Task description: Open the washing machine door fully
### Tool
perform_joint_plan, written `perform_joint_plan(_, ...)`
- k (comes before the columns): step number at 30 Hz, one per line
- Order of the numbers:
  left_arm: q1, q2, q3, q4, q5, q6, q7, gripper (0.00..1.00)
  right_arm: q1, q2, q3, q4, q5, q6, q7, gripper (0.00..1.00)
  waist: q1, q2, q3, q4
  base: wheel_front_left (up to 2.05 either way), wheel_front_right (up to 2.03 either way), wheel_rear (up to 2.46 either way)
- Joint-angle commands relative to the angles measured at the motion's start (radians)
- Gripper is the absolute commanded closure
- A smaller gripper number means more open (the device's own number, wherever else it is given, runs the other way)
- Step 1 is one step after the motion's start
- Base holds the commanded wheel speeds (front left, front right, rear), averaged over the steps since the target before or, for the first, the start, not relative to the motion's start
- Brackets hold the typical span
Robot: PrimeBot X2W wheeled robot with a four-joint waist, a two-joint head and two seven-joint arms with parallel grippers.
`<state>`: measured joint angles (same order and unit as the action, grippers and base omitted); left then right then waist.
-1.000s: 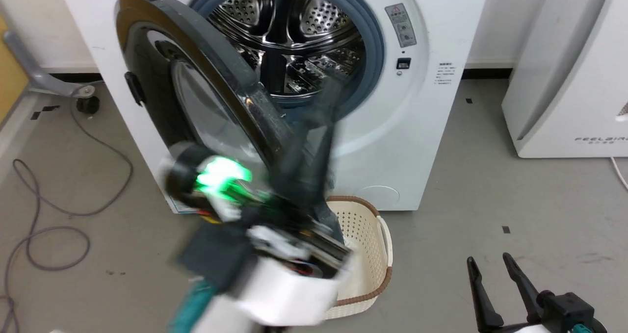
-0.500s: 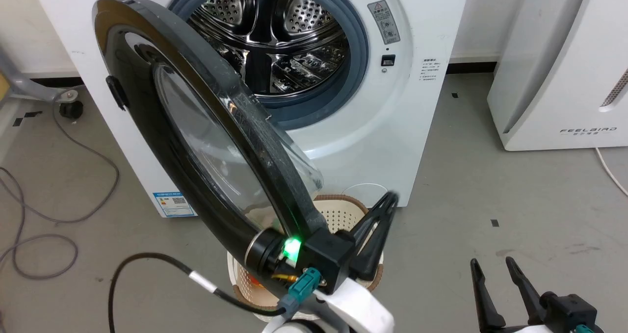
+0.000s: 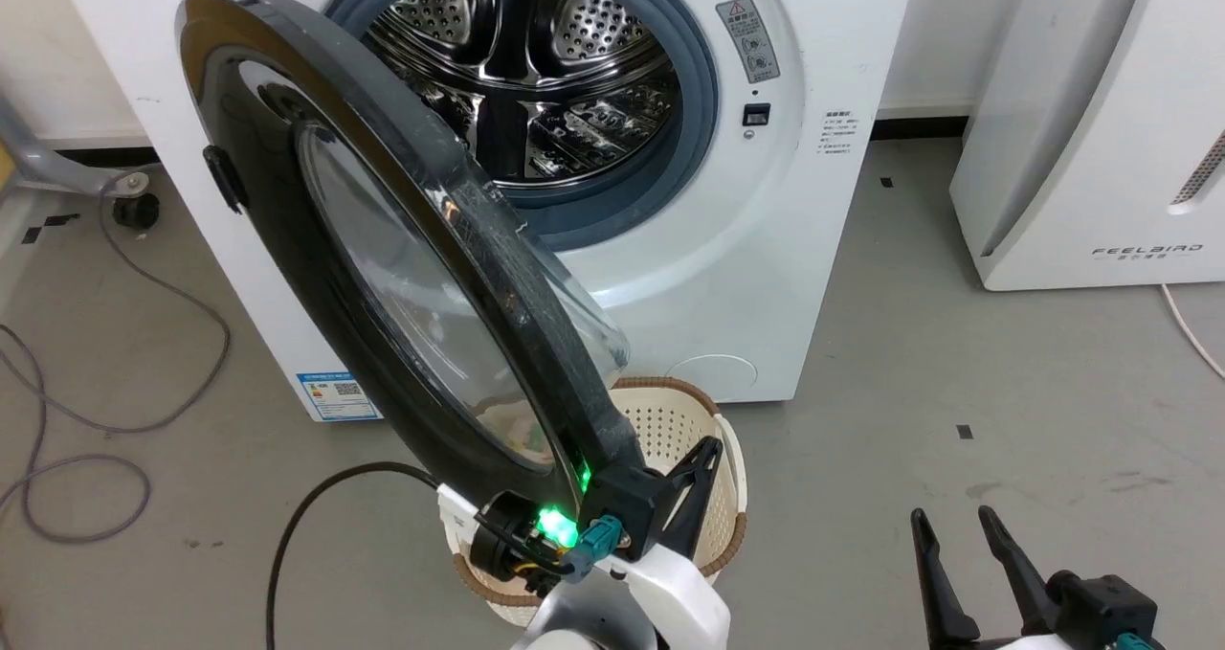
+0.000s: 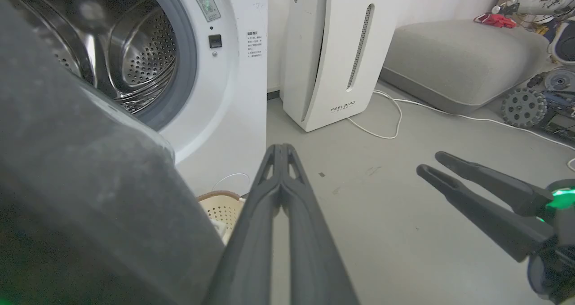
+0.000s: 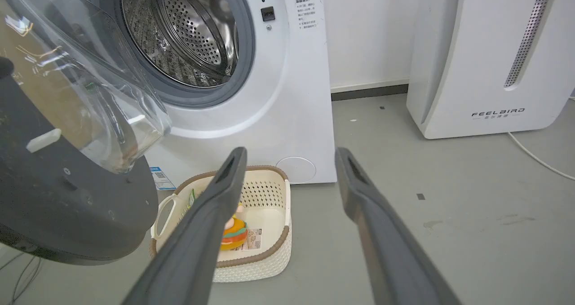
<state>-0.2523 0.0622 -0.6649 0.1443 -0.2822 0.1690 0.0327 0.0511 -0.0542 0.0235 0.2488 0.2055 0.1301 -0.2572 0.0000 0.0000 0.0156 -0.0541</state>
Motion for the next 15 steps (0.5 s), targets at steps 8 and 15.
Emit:
perform_joint_plan(8, -0.031, -0.006, 0.010, 0.073, -0.029, 0.026, -0.042, 1.00, -0.015, 0.004, 0.010, 0.019, 0.023, 0.001, -0.004, 0.00, 0.0000, 0.0000, 0.004, -0.002, 0.00, 0.00, 0.00)
perform_joint_plan(15, 0.026, 0.026, 0.023, 0.048, -0.041, 0.052, -0.068, 1.00, -0.015, 0.004, 0.004, 0.024, 0.033, 0.001, -0.004, 0.00, 0.0000, 0.0000, 0.001, 0.015, 0.00, 0.00, 0.00)
